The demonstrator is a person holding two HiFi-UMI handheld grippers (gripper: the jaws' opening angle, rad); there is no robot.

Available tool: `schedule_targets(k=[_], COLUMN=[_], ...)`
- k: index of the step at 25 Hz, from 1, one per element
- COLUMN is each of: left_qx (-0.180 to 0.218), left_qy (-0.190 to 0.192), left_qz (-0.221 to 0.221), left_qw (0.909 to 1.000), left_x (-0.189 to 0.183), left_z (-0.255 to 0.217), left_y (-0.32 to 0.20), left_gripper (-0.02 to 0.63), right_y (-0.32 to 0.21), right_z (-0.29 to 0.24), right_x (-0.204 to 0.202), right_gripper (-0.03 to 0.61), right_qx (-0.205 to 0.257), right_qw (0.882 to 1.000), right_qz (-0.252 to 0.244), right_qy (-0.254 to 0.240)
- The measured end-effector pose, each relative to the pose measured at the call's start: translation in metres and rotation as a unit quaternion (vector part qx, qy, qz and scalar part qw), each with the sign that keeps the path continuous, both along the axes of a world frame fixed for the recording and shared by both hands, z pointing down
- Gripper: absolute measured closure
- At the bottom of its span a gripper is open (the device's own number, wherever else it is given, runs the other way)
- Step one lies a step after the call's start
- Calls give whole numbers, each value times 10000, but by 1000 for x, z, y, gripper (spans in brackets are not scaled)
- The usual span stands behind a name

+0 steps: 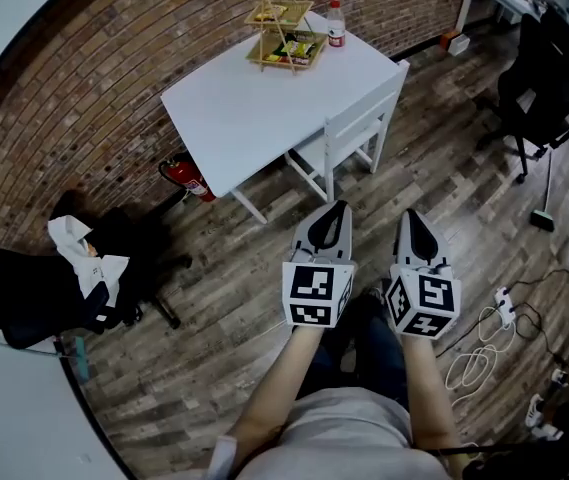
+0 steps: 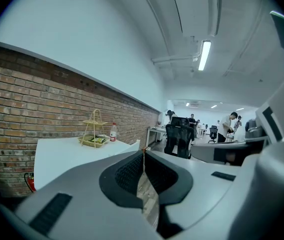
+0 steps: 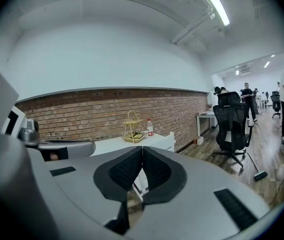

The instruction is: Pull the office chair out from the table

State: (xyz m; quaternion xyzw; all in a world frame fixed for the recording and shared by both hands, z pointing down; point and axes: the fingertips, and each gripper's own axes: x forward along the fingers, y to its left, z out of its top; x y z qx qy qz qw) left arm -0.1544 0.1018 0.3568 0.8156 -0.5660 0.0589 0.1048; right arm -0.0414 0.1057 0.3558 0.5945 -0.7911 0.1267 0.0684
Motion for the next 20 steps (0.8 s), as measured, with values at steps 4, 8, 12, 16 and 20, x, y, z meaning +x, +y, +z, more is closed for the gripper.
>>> schedule_targets(k=[4, 8, 12, 16, 20], left_qx=[-34, -59, -59, -114, -158], left_qy=[-43, -62, -83, -149, -182], left_qz=[-79, -237, -413, -456, -528], left_qw=[10000, 9997, 9991, 9988, 9983], left_x=[4, 12, 23, 43, 60], left_z=[4, 8, 5, 4, 4], left_y=[-30, -67, -113, -151, -189], left_gripper=[594, 594, 594, 594, 594], right_y=[-33, -76, -127, -170, -209], right_z=[3, 6, 2, 0, -2], right_x=[5, 12, 21, 34, 48], right_gripper=[564, 563, 564, 563, 563], right_qx=[-11, -35, -11, -61, -60], right_qw=[9999, 9996, 9988, 9971, 9956], right_qz=[-125, -275, -494, -731, -908], right_qy=[-40, -54, -65, -179, -200])
